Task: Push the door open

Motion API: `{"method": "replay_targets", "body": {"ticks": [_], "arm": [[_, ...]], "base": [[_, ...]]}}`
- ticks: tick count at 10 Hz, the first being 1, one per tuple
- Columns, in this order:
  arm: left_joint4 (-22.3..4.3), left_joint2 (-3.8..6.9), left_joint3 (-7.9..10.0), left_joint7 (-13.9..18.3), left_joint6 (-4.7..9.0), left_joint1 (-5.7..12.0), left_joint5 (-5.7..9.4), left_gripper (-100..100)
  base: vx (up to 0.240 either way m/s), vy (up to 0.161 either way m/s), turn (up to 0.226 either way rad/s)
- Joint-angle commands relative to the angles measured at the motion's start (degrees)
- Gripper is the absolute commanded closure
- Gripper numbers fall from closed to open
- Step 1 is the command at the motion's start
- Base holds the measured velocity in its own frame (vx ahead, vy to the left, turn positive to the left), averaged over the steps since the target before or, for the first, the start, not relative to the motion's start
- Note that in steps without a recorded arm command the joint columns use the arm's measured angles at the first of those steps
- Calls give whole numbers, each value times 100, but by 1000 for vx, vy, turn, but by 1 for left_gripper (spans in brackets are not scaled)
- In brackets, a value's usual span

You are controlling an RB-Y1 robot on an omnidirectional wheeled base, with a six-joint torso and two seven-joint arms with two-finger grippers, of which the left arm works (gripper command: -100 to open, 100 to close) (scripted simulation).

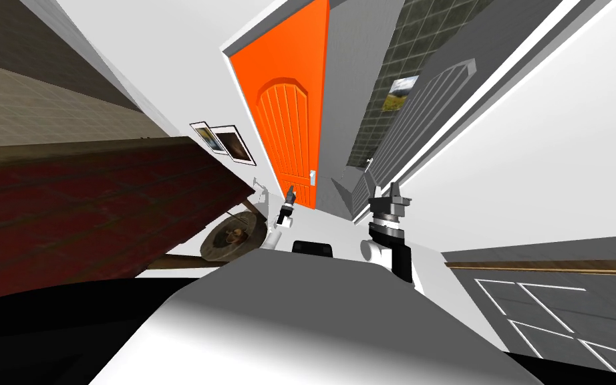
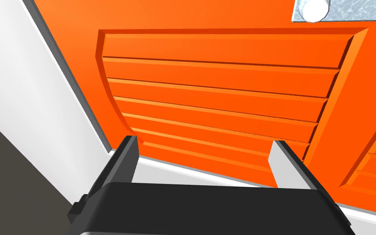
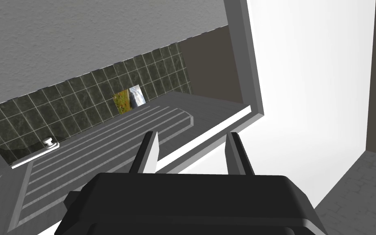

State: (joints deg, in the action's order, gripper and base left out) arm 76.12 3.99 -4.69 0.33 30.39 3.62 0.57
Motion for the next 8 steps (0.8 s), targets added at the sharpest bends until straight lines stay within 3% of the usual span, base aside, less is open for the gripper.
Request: {"method": "replay_targets", "body": {"ticks": [1, 8], "arm": [[-258, -18, 0, 17, -62, 181, -12, -100], [-1417, -123, -10, 92, -177, 902, -59, -100]], "base": [[96, 29, -22], [98, 25, -21]]}}
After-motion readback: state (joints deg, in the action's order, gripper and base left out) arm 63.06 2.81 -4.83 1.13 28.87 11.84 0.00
